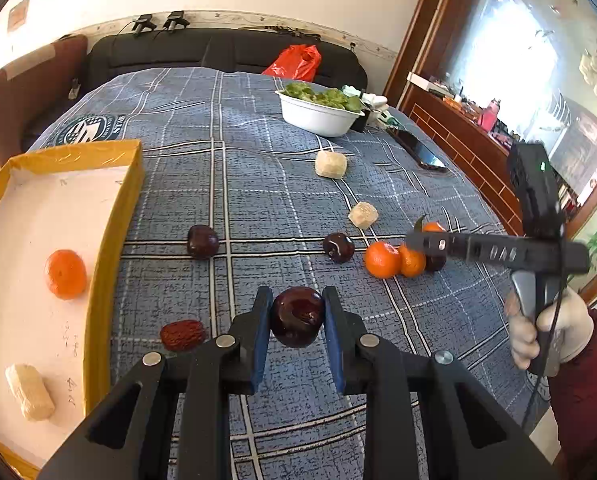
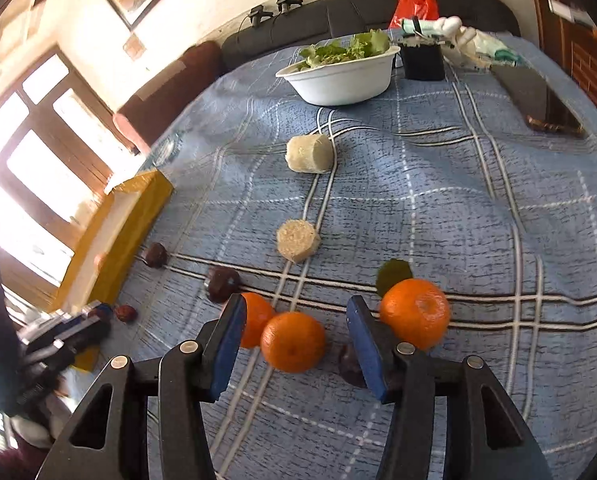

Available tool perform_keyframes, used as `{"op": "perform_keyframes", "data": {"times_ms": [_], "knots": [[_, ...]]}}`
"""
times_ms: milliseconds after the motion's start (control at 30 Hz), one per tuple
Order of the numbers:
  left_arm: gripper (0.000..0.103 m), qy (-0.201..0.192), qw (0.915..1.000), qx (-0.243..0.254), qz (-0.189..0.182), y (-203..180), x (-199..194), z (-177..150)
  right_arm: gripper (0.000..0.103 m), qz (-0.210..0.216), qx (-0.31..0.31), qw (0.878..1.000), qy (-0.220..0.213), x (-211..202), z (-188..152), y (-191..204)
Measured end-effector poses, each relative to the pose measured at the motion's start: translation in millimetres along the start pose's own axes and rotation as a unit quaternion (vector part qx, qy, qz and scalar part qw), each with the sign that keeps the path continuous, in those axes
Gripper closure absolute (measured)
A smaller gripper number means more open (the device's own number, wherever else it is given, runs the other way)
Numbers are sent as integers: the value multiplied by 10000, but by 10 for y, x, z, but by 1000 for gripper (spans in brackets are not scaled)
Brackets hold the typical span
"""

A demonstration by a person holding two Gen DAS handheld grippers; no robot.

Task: Organize fruits
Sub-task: 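Grasp a mandarin with the right tool, then lower the plum into the tray with the left tool while the right tool drops its mandarin there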

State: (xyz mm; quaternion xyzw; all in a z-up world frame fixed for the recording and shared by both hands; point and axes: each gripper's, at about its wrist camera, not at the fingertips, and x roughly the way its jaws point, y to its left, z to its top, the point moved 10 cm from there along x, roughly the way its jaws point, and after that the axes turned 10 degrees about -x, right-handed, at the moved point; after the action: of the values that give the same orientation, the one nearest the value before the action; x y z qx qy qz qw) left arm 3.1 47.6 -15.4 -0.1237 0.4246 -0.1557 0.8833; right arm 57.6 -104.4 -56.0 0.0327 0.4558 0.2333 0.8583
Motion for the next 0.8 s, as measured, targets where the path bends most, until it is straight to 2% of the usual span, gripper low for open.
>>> {"op": "perform_keyframes", "data": {"times_ms": [167, 300, 333, 367, 400, 633, 800], "knots": [[79, -33, 9998, -170, -22, 83, -65, -17, 48, -484, -779, 9956, 177, 56, -33, 171], [79, -123, 9997, -217, 3, 132, -161, -16, 52, -524, -1197, 9913, 183, 58, -69, 305], [79, -147, 9996, -246, 5, 153, -186, -13, 56, -540, -1234, 9906, 222, 53, -85, 322], [79, -177, 9994, -281, 7, 175, -213, -11, 67, -534, -1230, 9905, 288, 47, -110, 326], [79, -198, 9993, -309, 10, 191, -234, -4, 67, -580, -1201, 9903, 383, 53, -147, 305], [79, -410, 9979, -493, 75, 389, -458, -6, 68, -645, -828, 9942, 238, -47, -205, 288], [79, -582, 9958, -679, 173, 606, -630, 13, 67, -656, -940, 9934, -88, -272, -74, 581]]}}
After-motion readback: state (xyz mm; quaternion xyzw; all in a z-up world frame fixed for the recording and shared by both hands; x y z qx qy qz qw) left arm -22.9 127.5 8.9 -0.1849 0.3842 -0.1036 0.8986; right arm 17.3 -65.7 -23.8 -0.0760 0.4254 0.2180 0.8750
